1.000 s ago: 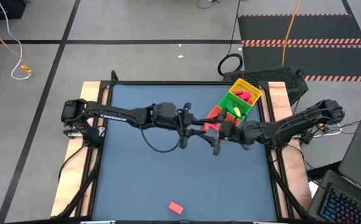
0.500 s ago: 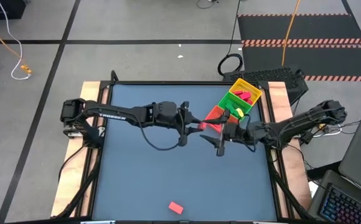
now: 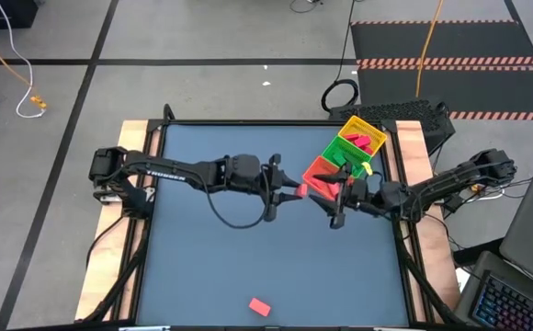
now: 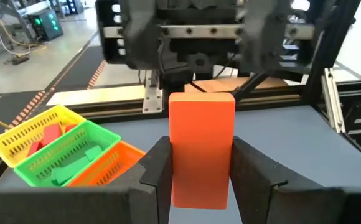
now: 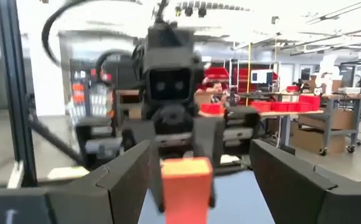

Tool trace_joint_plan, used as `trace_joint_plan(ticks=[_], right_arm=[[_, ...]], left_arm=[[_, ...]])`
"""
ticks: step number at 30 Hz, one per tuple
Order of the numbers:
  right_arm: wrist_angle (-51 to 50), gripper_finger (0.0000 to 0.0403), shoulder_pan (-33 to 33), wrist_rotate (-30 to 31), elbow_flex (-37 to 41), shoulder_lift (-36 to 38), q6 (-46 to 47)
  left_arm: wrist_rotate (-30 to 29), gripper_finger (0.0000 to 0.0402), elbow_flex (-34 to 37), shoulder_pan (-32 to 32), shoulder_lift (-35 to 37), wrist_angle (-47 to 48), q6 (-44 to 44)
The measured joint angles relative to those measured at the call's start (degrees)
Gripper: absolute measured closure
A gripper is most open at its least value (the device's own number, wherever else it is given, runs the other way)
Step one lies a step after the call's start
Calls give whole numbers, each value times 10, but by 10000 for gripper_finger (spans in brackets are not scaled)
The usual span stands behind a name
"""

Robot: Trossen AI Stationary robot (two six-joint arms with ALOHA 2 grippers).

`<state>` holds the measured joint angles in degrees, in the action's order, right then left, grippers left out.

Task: Sort & place blocks by color
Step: Put the orange block into the orange bin

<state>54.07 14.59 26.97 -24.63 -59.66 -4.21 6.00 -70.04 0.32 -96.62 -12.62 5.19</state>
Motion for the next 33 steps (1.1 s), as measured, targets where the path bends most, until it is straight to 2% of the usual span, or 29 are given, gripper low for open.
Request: trace_joint_plan(ticks=[3, 7, 13, 16, 22, 33], right_arm=[[14, 140, -7, -3, 5, -4, 18], [39, 140, -15, -46, 6, -17, 22], [78, 140, -19, -49, 5, -49, 27], [109, 140, -19, -75, 5, -69, 27], [158, 140, -19, -77, 5, -100, 21], [188, 140, -25, -78, 3, -130, 20]], left_arm=[[0, 280, 0, -4, 0, -11, -4], [2, 280, 0, -5, 0, -13, -6], [2, 280, 0, -7, 0, -29, -10], [2, 280, 0, -7, 0, -33, -12], [2, 280, 0, -9, 0, -38, -15], [2, 280, -1, -11, 0, -40, -27]])
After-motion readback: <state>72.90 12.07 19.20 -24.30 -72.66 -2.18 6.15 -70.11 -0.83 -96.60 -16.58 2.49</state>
